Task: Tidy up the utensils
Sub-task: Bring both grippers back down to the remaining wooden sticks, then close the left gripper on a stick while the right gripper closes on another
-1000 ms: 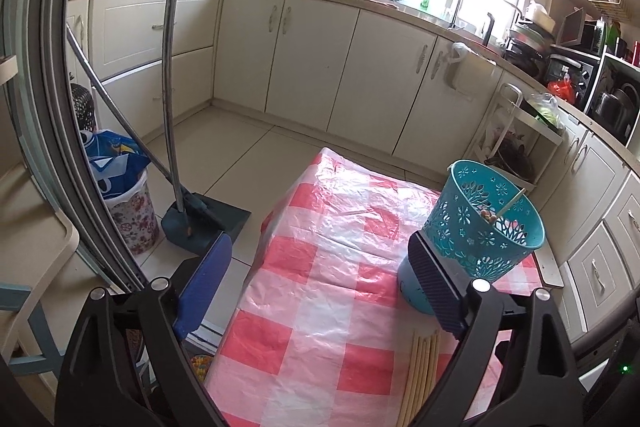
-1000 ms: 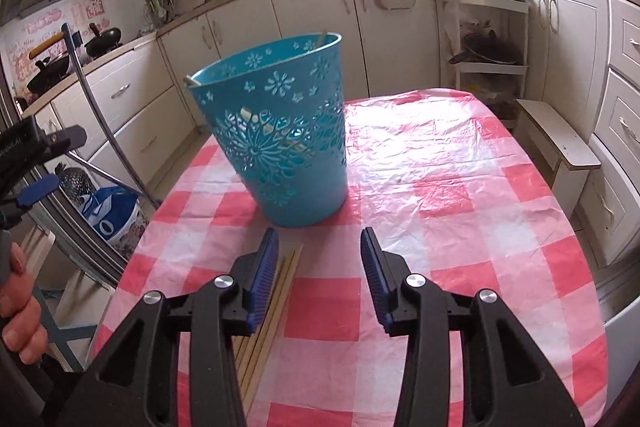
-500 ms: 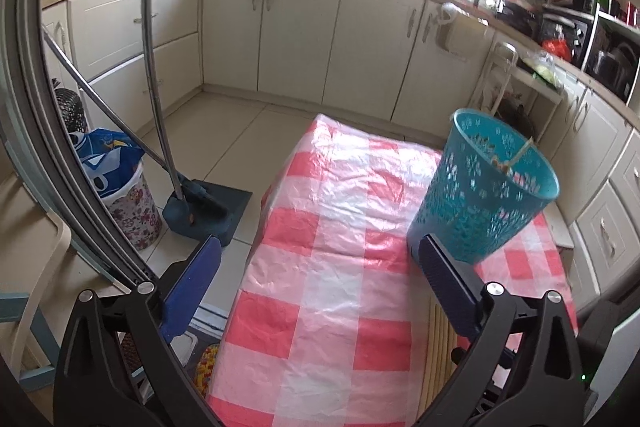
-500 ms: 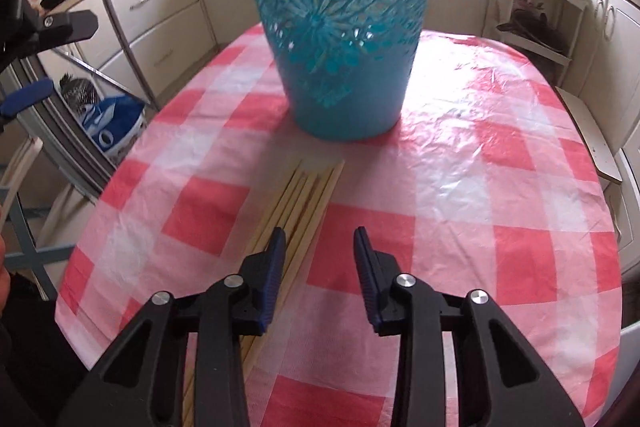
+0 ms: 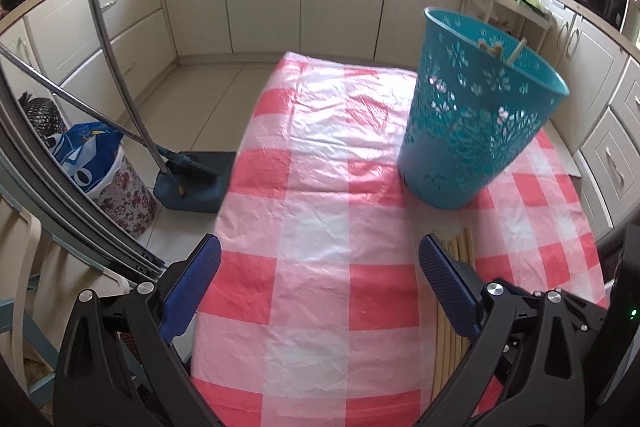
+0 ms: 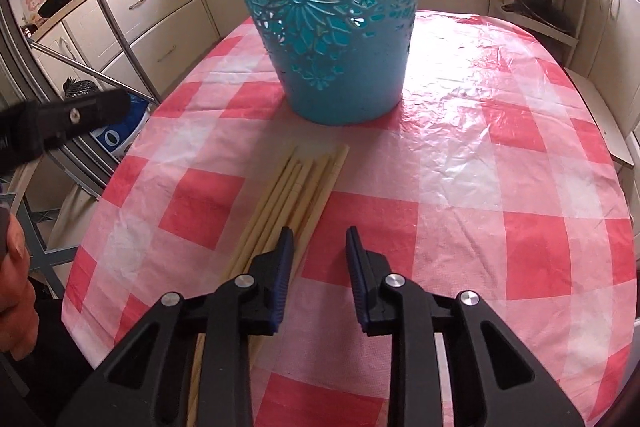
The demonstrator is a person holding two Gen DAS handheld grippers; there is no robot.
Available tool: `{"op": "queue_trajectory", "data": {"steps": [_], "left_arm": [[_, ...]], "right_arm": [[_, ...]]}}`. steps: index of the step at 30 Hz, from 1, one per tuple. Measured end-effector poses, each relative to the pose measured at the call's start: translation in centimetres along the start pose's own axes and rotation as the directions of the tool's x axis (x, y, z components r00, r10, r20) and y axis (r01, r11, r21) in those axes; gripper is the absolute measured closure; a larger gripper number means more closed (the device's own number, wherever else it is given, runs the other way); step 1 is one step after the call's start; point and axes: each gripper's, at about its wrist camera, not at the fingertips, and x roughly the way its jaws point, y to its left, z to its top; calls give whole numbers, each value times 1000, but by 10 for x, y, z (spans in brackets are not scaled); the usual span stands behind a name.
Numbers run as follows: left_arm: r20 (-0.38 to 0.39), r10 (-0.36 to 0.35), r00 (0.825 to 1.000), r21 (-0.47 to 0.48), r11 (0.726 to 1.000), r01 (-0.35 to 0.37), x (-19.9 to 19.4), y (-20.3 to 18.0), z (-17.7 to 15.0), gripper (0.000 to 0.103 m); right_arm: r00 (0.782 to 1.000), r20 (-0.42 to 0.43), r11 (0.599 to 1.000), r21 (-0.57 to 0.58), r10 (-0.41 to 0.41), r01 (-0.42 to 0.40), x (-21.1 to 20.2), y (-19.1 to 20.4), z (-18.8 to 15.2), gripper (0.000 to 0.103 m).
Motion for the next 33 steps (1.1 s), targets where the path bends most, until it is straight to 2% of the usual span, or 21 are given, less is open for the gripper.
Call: {"op": "queue_trajectory", "data": {"steps": [3,5,6,9,16,25,33], "left_arm": [[-22,-3,1000,29,1000,3,6,-9,-4,8],[-38,-5,999,61,998,8,12,-18,-9,8],[-48,-12,999,75,997,16,15,-21,-11,8],[-70,-20,997,104,994,27,22,-31,-15,8],[-101,-26,995,154,987,42,37,-52,-20,8],[-151,4,988,189,982,25,57,-63,-29,8],[-164,-10,986,155,987,36,60,-57,-27,8]], "right_arm": [[999,5,997,-59,-44,44,1,7,-1,79],[998,0,993,-95,-70,70,1,9,-2,84],[998,-6,993,-98,-69,68,0,8,-2,89],[998,-22,994,-93,-62,60,-1,-1,-2,93],[997,-29,994,-88,-70,67,-10,-22,-7,94],[998,-37,993,-108,-52,48,-12,-24,-10,94],[998,-39,994,-103,-47,43,-12,-27,-10,94]]}}
